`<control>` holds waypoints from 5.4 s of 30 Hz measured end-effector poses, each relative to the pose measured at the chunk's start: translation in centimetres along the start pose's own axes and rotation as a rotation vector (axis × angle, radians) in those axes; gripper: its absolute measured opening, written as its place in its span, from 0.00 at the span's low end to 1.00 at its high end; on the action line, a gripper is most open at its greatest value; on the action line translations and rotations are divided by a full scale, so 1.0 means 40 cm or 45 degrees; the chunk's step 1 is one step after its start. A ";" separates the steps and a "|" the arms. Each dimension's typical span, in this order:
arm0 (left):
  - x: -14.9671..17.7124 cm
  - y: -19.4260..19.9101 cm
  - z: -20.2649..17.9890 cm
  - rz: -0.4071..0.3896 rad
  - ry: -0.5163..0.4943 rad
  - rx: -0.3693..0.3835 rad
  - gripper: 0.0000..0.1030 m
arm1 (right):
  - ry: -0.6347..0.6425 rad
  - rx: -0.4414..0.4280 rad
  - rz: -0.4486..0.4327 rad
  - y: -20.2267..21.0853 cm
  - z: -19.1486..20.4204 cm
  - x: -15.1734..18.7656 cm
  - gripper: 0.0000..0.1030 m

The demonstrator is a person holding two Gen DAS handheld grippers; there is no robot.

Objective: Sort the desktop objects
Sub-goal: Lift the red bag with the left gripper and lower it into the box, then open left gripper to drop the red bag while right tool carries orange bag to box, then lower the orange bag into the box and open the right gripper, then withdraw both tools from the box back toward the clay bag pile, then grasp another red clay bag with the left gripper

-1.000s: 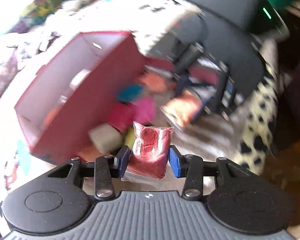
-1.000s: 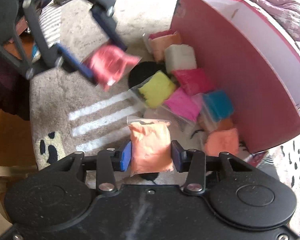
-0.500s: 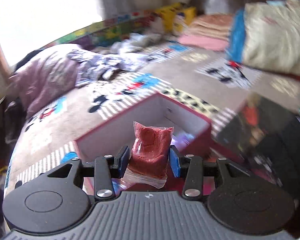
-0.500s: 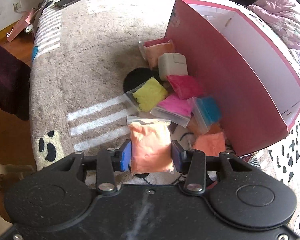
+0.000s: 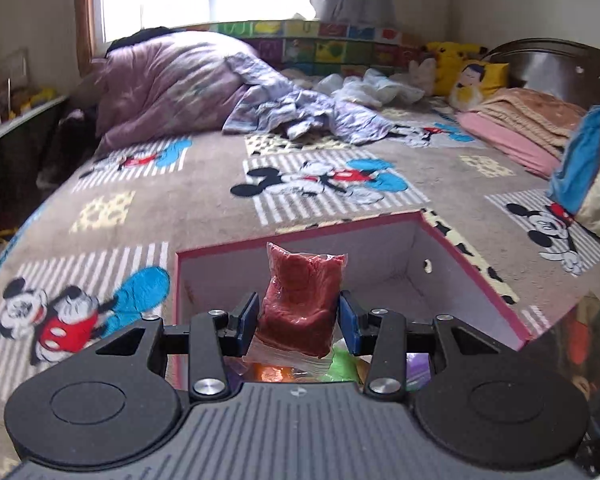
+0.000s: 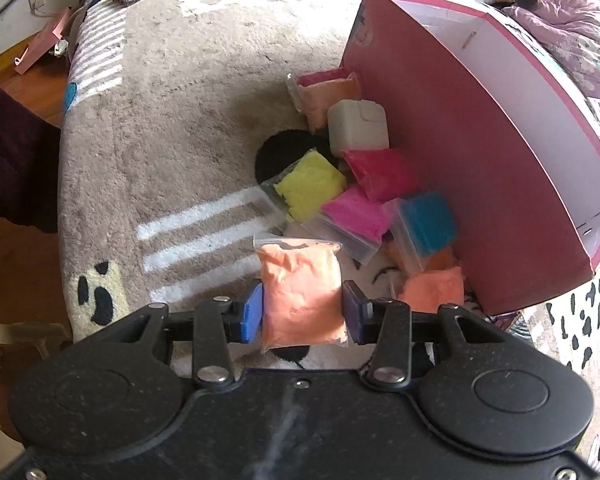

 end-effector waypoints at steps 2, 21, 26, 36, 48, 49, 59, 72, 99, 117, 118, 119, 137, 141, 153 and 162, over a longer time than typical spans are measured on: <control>0.009 -0.035 -0.001 0.018 0.008 0.011 0.40 | 0.001 -0.003 -0.012 0.006 0.004 -0.006 0.40; 0.091 -0.151 0.070 0.261 0.076 -0.056 0.47 | -0.023 -0.068 -0.021 0.002 0.021 -0.018 0.40; 0.080 -0.123 0.075 0.253 0.057 -0.070 0.48 | -0.035 -0.043 -0.057 0.028 0.006 -0.032 0.40; 0.073 0.011 0.059 0.253 -0.157 0.129 0.49 | -0.135 -0.014 -0.160 0.083 -0.051 -0.084 0.40; 0.197 0.153 0.026 0.444 -0.502 0.524 0.49 | -0.319 0.056 -0.292 0.135 -0.130 -0.146 0.40; 0.215 0.155 0.024 0.482 -0.529 0.527 0.49 | -0.343 0.068 -0.305 0.137 -0.139 -0.152 0.40; 0.302 0.143 -0.017 0.719 -0.714 0.551 0.49 | -0.598 0.255 -0.328 0.133 -0.264 -0.183 0.40; 0.316 0.133 -0.066 0.769 -0.763 0.615 0.49 | -0.780 0.389 -0.186 0.010 -0.383 -0.159 0.40; 0.338 0.080 -0.028 0.776 -0.711 0.517 0.50 | -0.932 0.386 -0.151 -0.053 -0.433 -0.142 0.54; 0.308 0.130 0.014 0.583 -0.625 0.328 0.50 | -0.469 0.346 -0.136 0.155 -0.163 -0.072 0.56; 0.304 0.125 0.016 0.564 -0.601 0.309 0.49 | -0.426 0.351 -0.128 0.155 -0.150 -0.067 0.56; 0.300 0.119 0.018 0.548 -0.578 0.295 0.50 | -0.382 0.356 -0.120 0.154 -0.137 -0.063 0.56; 0.327 -0.009 0.139 0.518 0.051 0.168 0.49 | -0.099 0.362 0.108 -0.064 -0.110 0.019 0.58; 0.325 -0.028 0.142 0.496 0.158 0.203 0.49 | -0.109 0.376 0.116 -0.082 -0.113 0.015 0.59; 0.341 -0.033 0.073 0.606 -0.098 0.191 0.35 | -0.056 0.387 0.091 -0.090 -0.077 0.007 0.61; 0.368 0.029 0.107 0.708 -0.255 0.207 0.46 | -0.042 0.376 0.052 -0.066 -0.087 0.059 0.61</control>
Point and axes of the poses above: each gripper's, at about its wrist camera, not at the fingertips, and y roughly against the way its jaws point, z to its left, x to its underside, the point moved 3 cm from there along -y, roughly the way its jaws point, and after that the axes turned 12 degrees about x, right-handed, at the moved point
